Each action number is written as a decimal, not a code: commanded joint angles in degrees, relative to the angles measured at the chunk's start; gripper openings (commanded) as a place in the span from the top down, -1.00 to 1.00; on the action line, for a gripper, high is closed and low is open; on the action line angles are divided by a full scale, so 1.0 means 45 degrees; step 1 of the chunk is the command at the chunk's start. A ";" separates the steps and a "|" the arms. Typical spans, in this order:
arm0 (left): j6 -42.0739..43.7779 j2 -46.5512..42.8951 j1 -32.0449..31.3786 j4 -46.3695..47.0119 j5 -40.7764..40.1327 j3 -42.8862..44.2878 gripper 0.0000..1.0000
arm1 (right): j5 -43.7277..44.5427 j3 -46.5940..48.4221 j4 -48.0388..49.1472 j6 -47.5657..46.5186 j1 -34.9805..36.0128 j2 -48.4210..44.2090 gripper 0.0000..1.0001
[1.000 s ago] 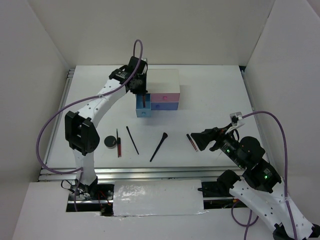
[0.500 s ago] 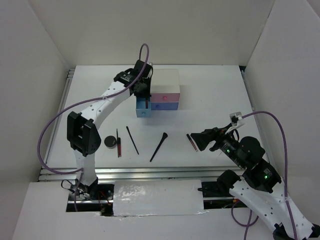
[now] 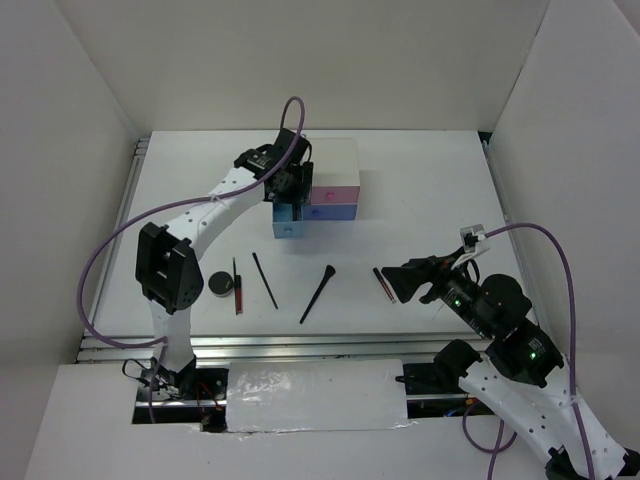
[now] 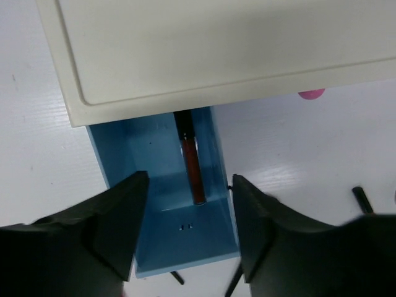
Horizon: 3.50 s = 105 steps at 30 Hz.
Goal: Organize the makeup
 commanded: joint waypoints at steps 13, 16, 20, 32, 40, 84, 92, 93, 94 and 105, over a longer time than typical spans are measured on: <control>-0.0215 -0.2189 -0.0400 0.0899 -0.0451 0.0466 -0.99 | -0.0016 0.0041 0.0456 -0.0070 0.0055 0.0232 -0.99; -0.0409 -0.2971 -0.1024 0.1309 -0.0919 -0.0119 -0.99 | -0.0016 0.0021 0.0496 0.0046 0.0055 0.0370 -1.00; -0.1755 -0.3773 -0.2816 0.1953 -0.2384 -0.1252 -0.99 | 0.1463 0.0118 0.0302 0.0766 0.0035 0.0292 -1.00; -0.6054 -0.1219 -0.6804 0.4455 -0.4046 -0.3131 -0.96 | 0.7482 0.1153 -0.2862 0.3640 0.0035 -0.1268 -1.00; -0.7537 0.2784 -0.7120 0.2759 -0.4533 0.0032 -0.82 | 0.7115 0.1759 -0.3645 0.3251 0.0035 -0.1466 -1.00; -0.7853 0.4723 -0.7002 0.1681 -0.5530 0.0347 0.96 | 0.4984 0.1544 -0.3078 0.1902 0.0055 -0.3556 -1.00; -0.5296 0.2715 -0.7022 0.3595 -0.5452 -0.0395 1.00 | 0.5043 0.1661 -0.3117 0.1785 0.0055 -0.3458 -0.99; -0.5081 0.2459 -0.7022 0.3848 -0.5471 -0.0492 1.00 | 0.5043 0.1681 -0.3117 0.1785 0.0055 -0.3439 -1.00; -0.4595 0.2244 -0.7022 0.3966 -0.5472 -0.0551 1.00 | 0.5043 0.1681 -0.3098 0.1785 0.0035 -0.3419 -1.00; -0.0923 -0.1174 -0.6321 0.4670 -0.6721 -0.0766 1.00 | 0.4985 0.1779 -0.3020 0.1765 0.0035 -0.3224 -0.99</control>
